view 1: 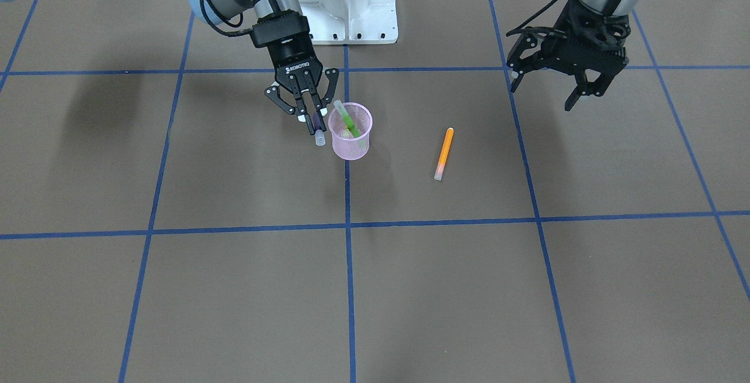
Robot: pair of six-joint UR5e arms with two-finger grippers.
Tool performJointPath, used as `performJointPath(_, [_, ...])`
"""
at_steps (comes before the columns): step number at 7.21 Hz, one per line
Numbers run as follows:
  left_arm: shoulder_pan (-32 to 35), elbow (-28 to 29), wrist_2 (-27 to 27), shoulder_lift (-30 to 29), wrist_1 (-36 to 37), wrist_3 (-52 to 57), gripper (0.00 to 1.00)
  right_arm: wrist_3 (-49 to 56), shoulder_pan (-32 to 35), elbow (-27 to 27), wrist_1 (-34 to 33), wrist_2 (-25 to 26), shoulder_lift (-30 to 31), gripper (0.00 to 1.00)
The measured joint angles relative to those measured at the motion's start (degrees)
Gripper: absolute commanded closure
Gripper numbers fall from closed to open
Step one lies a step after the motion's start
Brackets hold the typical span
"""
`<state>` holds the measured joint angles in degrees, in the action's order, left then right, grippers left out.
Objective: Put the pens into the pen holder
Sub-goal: 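Lift the purple marker with the right gripper and lower it into the cup, then open and raise the right gripper while the left gripper grasps the orange marker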
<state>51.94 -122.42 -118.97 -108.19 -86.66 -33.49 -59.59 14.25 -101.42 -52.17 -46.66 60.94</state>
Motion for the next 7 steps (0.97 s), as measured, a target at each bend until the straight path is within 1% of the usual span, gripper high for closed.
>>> performJointPath(2, [0.00,0.06,-0.03,0.00,0.00,0.00,0.00,0.91,-2.11,1.06,0.36,3.19,-2.42,1.00])
performJointPath(4, [0.00,0.11,-0.03,0.00,0.00,0.00,0.00,1.04,-2.84,1.65,0.40,4.48,-2.97,1.00])
performJointPath(5, [-0.02,0.17,-0.05,0.00,-0.02,0.00,0.00,1.05,-2.96,2.25,0.40,4.65,-3.27,0.92])
performJointPath(6, [-0.06,0.21,-0.09,0.00,-0.06,0.02,0.00,1.05,-3.06,2.77,0.43,4.68,-3.55,0.57])
performJointPath(7, [-0.07,0.23,-0.11,0.00,-0.10,0.04,0.00,1.03,-3.20,3.02,0.46,4.67,-3.89,0.02])
